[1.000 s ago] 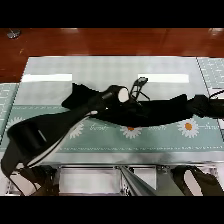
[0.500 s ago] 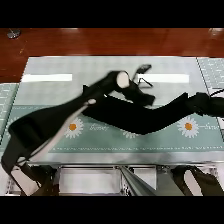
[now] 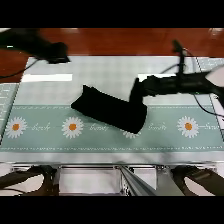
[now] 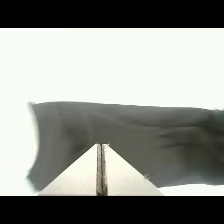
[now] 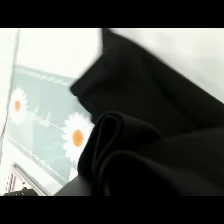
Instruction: Fold the shirts.
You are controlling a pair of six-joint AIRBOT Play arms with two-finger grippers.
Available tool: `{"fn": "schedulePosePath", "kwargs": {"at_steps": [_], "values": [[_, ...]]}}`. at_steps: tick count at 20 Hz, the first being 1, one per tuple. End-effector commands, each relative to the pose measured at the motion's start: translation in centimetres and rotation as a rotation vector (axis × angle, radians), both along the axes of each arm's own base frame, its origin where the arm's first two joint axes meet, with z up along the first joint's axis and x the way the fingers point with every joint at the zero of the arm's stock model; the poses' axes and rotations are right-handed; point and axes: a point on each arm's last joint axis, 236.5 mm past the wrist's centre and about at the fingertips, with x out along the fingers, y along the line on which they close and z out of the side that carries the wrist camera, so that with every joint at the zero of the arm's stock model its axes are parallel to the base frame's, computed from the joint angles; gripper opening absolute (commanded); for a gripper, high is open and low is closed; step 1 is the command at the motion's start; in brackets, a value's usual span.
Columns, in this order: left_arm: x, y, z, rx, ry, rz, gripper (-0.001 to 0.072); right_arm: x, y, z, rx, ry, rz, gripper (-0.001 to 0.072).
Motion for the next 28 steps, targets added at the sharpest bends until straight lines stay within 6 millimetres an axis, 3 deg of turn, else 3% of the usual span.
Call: {"fn": "schedulePosePath", "kwargs": {"at_steps": [1, 4, 7, 9, 12, 13, 14, 15, 17, 19, 20, 22, 23, 25, 26, 27, 28], "values": [[-4.3, 7.4, 2.6, -0.028, -0.119, 0.208, 0.0018, 3.4, 9.0, -2.9, 0.003, 0.023, 0.133, 0.0035], [-9.7, 6.8, 0.4, -0.087, -0.154, 0.256, 0.0018, 5.5, 14.4, -7.0, -0.015, 0.086, 0.231, 0.0035], [-14.3, 4.9, -2.3, -0.162, -0.13, 0.246, 0.0018, 5.9, 17.3, -11.0, -0.031, 0.164, 0.278, 0.0035], [-15.5, 4.2, -3.2, -0.206, -0.139, 0.253, 0.0018, 5.8, 18.6, -12.5, -0.032, 0.194, 0.279, 0.0035], [-15.0, 4.4, -4.2, -0.227, -0.152, 0.287, 0.0018, 4.7, 20.6, -13.3, -0.022, 0.222, 0.311, 0.0039], [-14.5, 4.5, -4.4, -0.236, -0.158, 0.303, 0.0018, 3.7, 21.3, -12.9, -0.005, 0.238, 0.337, 0.0147], [-13.9, 4.7, -4.5, -0.248, -0.166, 0.321, 0.0018, 2.8, 21.6, -12.8, -0.006, 0.238, 0.371, 0.0432], [-13.4, 4.8, -4.7, -0.256, -0.167, 0.333, 0.0018, 2.1, 21.4, -12.7, -0.019, 0.226, 0.417, 0.0632], [-12.7, 5.0, -5.1, -0.26, -0.162, 0.351, 0.0018, 2.0, 18.8, -11.4, -0.033, 0.264, 0.462, 0.0631], [-12.2, 5.2, -5.7, -0.258, -0.146, 0.359, 0.0018, 2.8, 13.8, -8.2, -0.066, 0.265, 0.476, 0.0631], [-12.1, 5.2, -6.0, -0.258, -0.134, 0.36, 0.0018, 3.7, 10.4, -6.7, -0.125, 0.233, 0.455, 0.0631], [-11.9, 5.2, -6.5, -0.257, -0.117, 0.363, 0.0018, 5.6, 1.8, -2.9, -0.314, 0.13, 0.339, 0.0631], [-11.9, 5.2, -6.6, -0.257, -0.113, 0.363, 0.0018, 6.3, -3.1, -0.9, -0.43, 0.076, 0.243, 0.0631], [-11.9, 5.2, -6.7, -0.256, -0.112, 0.363, 0.0018, 6.5, -10.8, 2.4, -0.564, -0.023, 0.004, 0.0631], [-11.9, 5.2, -6.7, -0.256, -0.111, 0.363, 0.0018, 6.0, -13.3, 3.0, -0.571, -0.065, -0.104, 0.0631], [-11.9, 5.2, -6.8, -0.256, -0.108, 0.363, 0.0018, 5.3, -15.6, 2.3, -0.556, -0.092, -0.231, 0.0631], [-12.0, 5.2, -7.0, -0.256, -0.103, 0.365, 0.0018, 4.3, -17.6, 0.5, -0.539, -0.094, -0.356, 0.0631]]}}
